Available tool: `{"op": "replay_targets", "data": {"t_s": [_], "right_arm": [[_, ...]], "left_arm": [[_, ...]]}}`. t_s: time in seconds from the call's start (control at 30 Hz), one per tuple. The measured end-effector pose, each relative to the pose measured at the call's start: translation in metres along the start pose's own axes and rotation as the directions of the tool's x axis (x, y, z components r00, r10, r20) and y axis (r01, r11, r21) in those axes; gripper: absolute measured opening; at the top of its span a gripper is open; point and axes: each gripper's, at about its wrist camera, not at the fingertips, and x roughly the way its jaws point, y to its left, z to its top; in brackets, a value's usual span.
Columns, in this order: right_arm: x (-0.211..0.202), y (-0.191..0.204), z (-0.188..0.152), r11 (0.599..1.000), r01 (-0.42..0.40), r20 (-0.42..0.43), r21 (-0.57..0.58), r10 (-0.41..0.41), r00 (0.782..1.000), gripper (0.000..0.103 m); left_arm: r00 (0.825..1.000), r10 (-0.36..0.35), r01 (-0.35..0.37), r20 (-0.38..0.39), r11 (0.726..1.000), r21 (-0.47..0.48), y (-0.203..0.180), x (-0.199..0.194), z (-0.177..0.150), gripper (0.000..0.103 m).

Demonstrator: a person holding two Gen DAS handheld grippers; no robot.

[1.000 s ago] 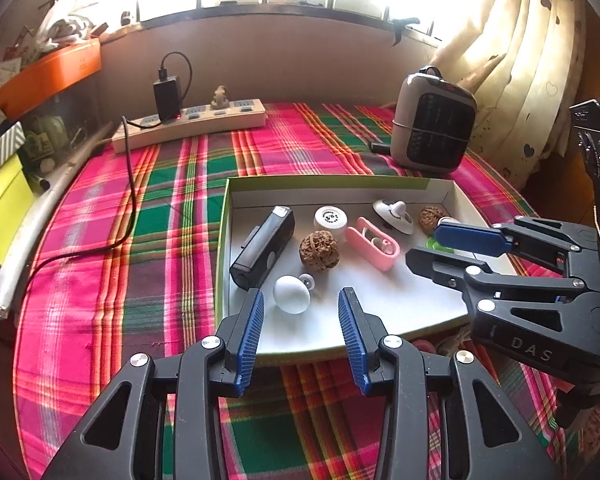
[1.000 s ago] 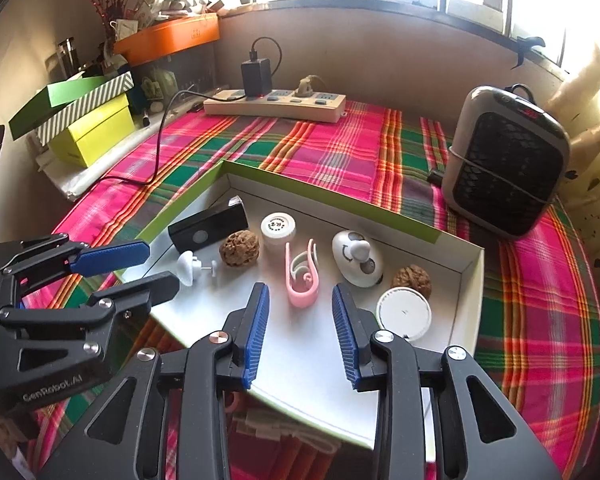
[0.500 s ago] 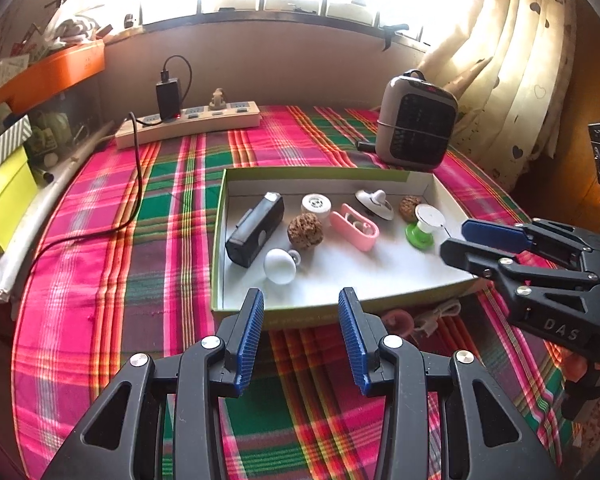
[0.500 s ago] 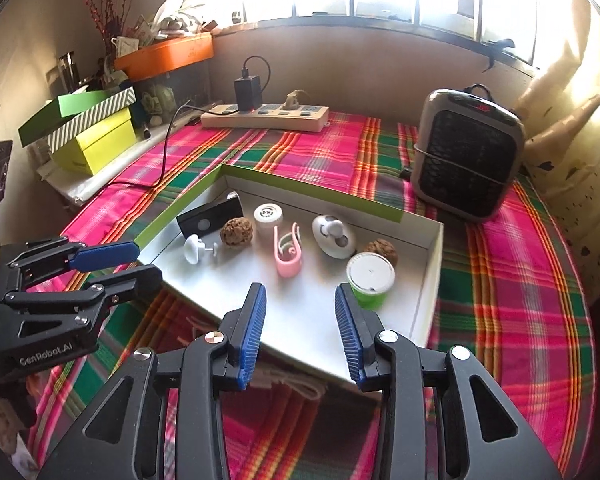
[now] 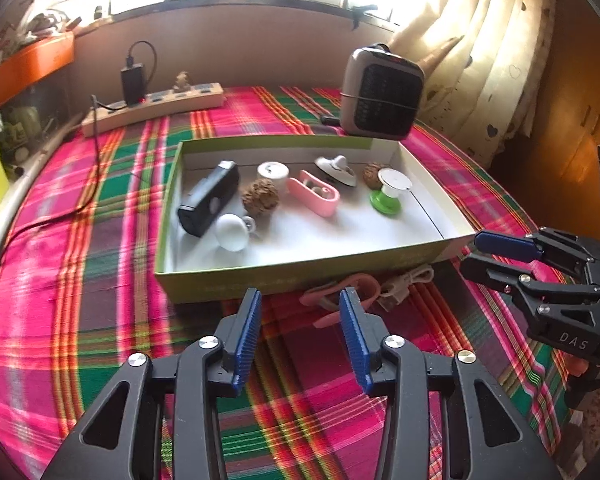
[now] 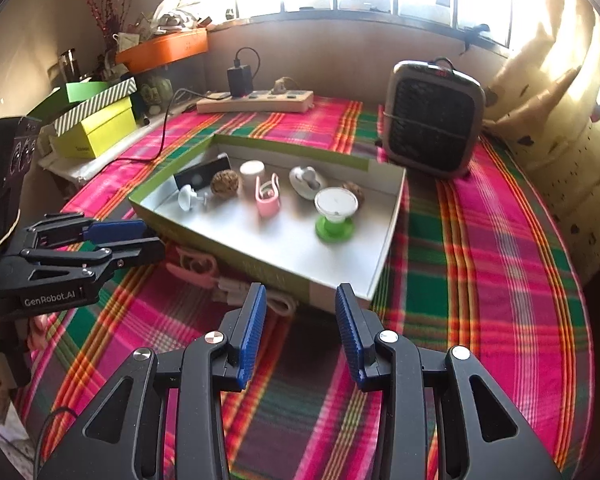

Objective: Organize objects
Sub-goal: 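Lift both tools out of the box and back away, then lower the left tool onto the pink-and-white ear hook and close it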

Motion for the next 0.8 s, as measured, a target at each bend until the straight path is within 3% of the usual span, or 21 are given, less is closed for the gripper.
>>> {"op": "replay_targets", "data": {"t_s": [0.43, 0.8], "right_arm": [[0.005, -0.010, -0.013, 1.000, -0.009, -0.028, 0.024, 0.010, 1.000, 0.038], [0.010, -0.012, -0.016, 0.999, -0.022, -0.045, 0.024, 0.023, 0.999, 0.038]], "left_arm": [[0.998, -0.058, 0.060, -0.035, 0.997, 0.054, -0.016, 0.020, 0.001, 0.044], [0.993, -0.092, 0.099, -0.068, 0.989, 0.110, -0.028, 0.013, -0.014, 0.044]]}}
